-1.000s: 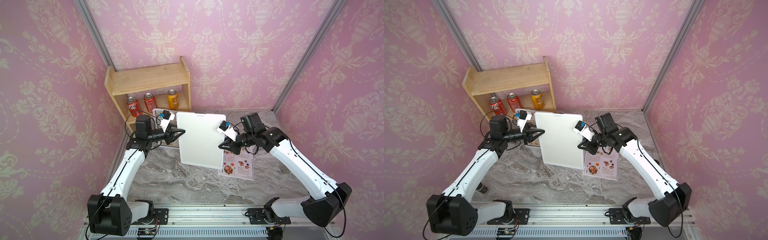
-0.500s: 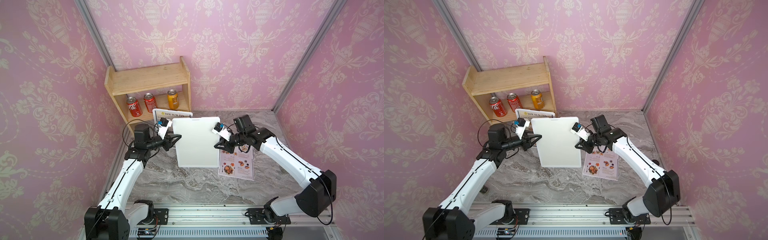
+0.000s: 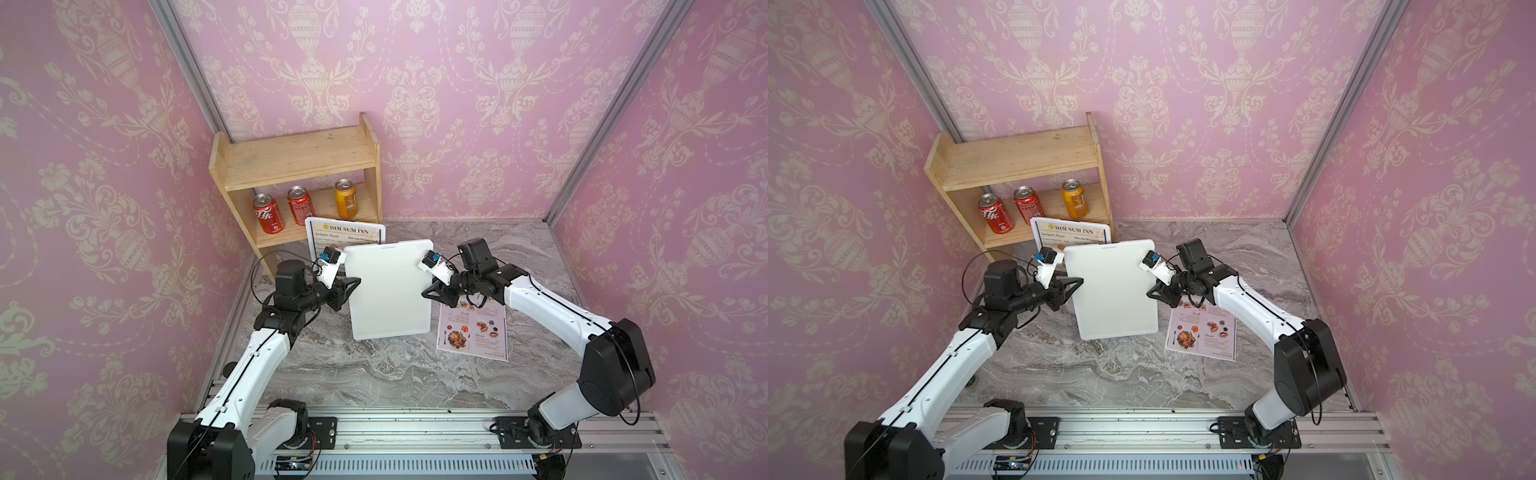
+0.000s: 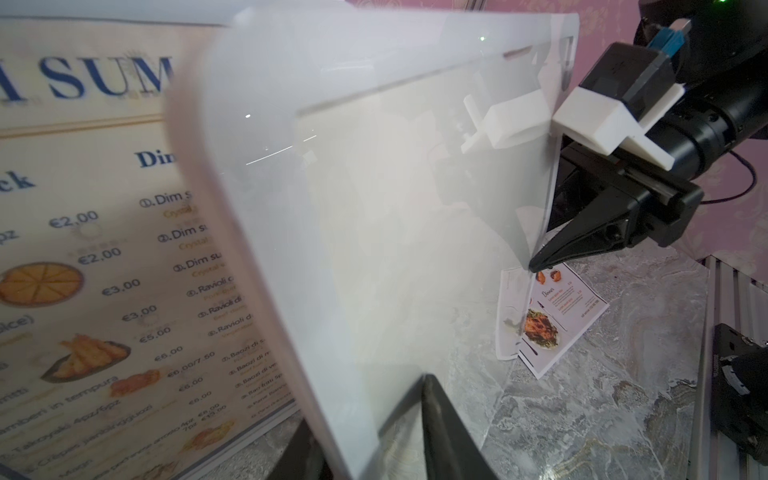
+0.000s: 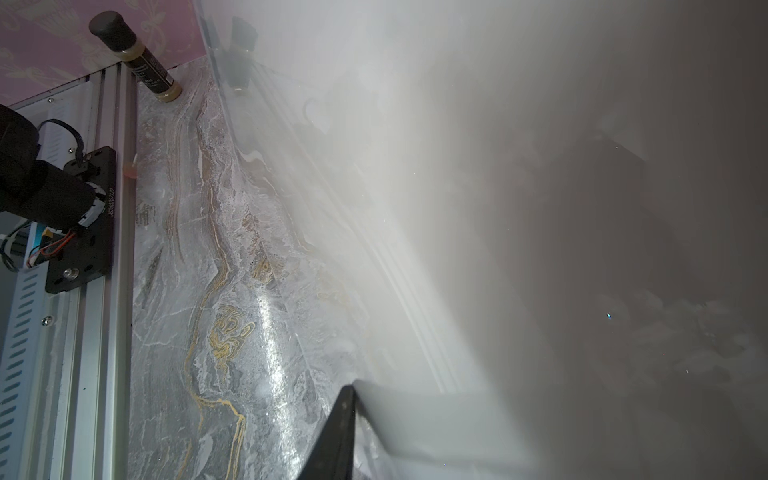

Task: Insert the menus into the narrow rack
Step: Place the narrow rack at the center of the board.

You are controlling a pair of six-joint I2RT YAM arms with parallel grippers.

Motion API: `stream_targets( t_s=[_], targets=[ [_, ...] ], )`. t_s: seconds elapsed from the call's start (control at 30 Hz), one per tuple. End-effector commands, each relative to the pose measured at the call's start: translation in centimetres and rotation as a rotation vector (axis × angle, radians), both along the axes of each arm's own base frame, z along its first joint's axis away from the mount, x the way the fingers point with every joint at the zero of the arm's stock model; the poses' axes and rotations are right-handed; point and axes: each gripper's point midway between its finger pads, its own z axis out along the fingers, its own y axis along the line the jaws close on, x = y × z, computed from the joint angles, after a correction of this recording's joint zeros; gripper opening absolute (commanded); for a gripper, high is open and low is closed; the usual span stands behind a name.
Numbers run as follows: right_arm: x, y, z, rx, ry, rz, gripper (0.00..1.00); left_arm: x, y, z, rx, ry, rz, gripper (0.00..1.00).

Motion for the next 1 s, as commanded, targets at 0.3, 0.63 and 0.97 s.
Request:
stream_targets(
  t_s=[0.3,0.63,0.97],
  targets=[
    [3.6,0.5,-1.1,0.086,-0.016,-0.228,0.28,-5.1,-6.1,-3.0,0.03,-0.021,-0.314,0.36],
    [2.4,0.1,-2.4,0.05,-0.02,-0.237,0.32,-5.3,-6.6,-4.7,0.069,0.025,-0.318,0.5],
    [1.9,0.8,-1.4,0.022,-0.039,-0.208,0.36,-5.6,-6.1,-4.4,0.126,0.019,-0.282,0.68]
  ],
)
